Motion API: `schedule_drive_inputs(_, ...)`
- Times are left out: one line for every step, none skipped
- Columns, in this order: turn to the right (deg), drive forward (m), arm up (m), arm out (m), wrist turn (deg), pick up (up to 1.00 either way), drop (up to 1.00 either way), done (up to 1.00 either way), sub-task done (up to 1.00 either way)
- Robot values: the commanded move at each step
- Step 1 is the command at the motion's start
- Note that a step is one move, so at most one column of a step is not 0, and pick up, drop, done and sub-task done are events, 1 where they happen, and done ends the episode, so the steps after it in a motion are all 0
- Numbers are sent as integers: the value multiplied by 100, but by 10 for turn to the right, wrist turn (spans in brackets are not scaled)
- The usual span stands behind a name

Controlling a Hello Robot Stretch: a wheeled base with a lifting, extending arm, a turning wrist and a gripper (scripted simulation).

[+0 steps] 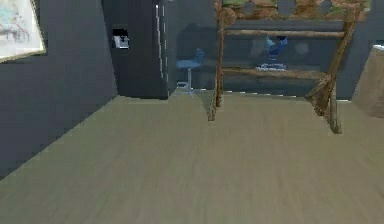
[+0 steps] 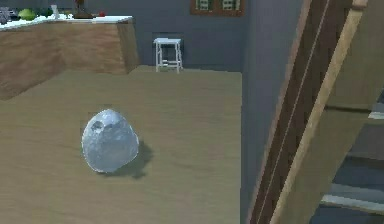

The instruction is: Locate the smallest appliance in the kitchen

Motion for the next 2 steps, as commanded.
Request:
schedule_drive_inputs(0,100,0,0,0,0,0,0,0)
schedule_drive_inputs(-30,0,0,0,0,0,0,0,0)
